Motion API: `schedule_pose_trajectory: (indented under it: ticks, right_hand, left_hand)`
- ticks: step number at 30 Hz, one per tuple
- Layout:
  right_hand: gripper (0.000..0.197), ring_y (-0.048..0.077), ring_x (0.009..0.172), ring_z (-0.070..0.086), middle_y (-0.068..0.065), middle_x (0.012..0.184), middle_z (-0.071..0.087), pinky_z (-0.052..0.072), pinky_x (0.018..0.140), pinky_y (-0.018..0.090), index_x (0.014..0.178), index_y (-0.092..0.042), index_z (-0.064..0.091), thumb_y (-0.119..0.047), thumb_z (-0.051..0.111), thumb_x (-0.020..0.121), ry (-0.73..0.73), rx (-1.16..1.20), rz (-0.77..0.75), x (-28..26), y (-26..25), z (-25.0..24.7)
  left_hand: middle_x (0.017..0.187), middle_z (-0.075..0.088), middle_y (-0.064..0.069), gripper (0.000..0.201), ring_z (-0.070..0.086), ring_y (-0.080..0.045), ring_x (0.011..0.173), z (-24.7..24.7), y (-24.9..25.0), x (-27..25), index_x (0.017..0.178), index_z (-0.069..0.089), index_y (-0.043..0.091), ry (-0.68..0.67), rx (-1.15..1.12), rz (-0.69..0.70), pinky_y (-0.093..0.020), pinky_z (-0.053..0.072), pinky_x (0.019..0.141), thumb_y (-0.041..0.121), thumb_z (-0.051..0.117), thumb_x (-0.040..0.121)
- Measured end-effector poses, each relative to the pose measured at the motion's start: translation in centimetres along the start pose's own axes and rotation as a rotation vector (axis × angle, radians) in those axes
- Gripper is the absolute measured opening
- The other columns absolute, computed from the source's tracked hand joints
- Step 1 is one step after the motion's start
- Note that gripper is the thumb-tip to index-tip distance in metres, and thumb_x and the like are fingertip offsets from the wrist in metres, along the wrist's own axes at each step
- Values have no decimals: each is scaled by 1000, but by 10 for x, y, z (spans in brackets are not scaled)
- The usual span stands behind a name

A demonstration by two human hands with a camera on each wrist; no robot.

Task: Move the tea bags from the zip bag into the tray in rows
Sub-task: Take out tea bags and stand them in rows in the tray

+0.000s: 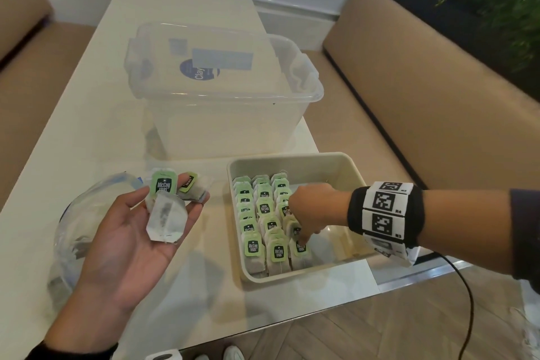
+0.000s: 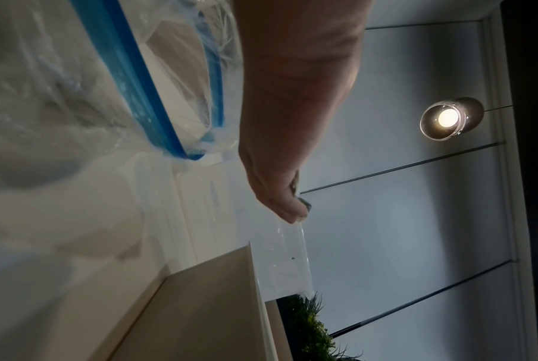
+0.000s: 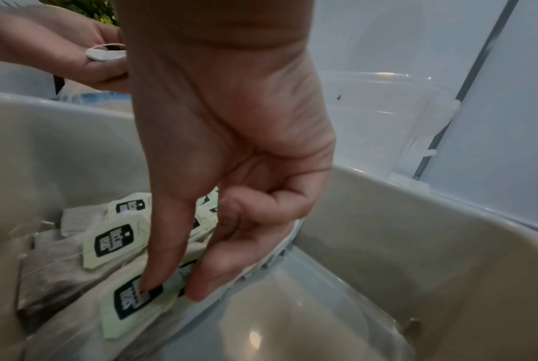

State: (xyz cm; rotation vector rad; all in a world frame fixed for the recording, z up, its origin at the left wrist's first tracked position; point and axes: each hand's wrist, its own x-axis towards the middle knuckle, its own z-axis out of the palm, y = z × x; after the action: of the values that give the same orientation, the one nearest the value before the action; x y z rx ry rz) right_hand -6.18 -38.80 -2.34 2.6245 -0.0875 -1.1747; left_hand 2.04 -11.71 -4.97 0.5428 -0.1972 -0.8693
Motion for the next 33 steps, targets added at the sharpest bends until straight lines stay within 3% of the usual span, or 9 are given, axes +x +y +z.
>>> schedule_pose_trajectory:
  ticks: [3,5,6,8,15,19,23,27,33]
  right_hand:
    - [40,8,49,52,-7,52,56,40,48,22,59,-16,59,-49,69,78,-22,14,7,0,2,0]
    - [42,7,49,53,-7,52,56,45,54,24,57,-16,58,-51,69,76,-29,33,4,0,3,0]
    - [43,7,49,53,-7,52,57,48,59,25,55,-17,57,-52,70,75,-36,35,0,-1,4,0]
    - [44,8,50,54,-8,53,58,51,66,27,54,-17,56,-54,70,73,-46,27,-15,-2,4,0]
    - [44,11,55,57,-8,54,58,51,66,26,54,-18,54,-55,75,68,-64,-5,-34,-6,2,-1]
    - [44,12,60,57,-6,66,64,47,61,25,73,-12,65,-56,73,69,-66,45,-20,-17,1,-13]
    - [34,9,63,55,-8,72,62,35,52,16,83,-16,65,-49,70,76,253,303,-93,-45,8,-54]
    - [19,6,70,56,-9,79,58,38,58,9,94,-19,65,-31,72,81,674,575,-409,-71,5,-91]
    - [49,9,90,55,-5,107,55,39,65,4,108,-29,60,-44,80,66,707,449,-531,-79,-8,-91]
  left_hand:
    - [146,-18,1,48,-20,-27,141,0,-1,-2,129,-21,-2,138,58,11,-33,-9,118,34,-7,100]
    - [154,15,-7,53,15,-35,143,13,-7,0,140,5,-3,269,12,-43,-39,22,117,25,28,101]
    - [148,37,-11,62,38,-39,134,19,-8,3,140,24,-3,277,-98,-83,-41,42,105,20,51,90]
    - [134,57,-13,72,60,-39,114,27,-10,3,134,46,-3,266,-153,-48,-41,57,81,20,66,69]
    - [137,54,-12,56,60,-40,114,29,-9,3,136,44,-3,256,-201,-85,-43,57,80,19,54,85]
    - [134,57,-13,78,60,-41,113,36,-9,1,132,48,-3,255,-181,-80,-45,57,78,19,73,62]
    - [133,58,-13,78,58,-39,116,50,-10,3,131,53,-1,296,-189,-126,-49,54,85,22,70,58]
    - [121,65,-17,49,60,-43,112,59,-10,6,101,73,-1,215,-233,-207,-49,57,78,19,77,56]
    - [128,60,-20,83,62,-35,112,73,-8,5,121,62,-2,130,-199,-227,-46,55,86,16,91,45]
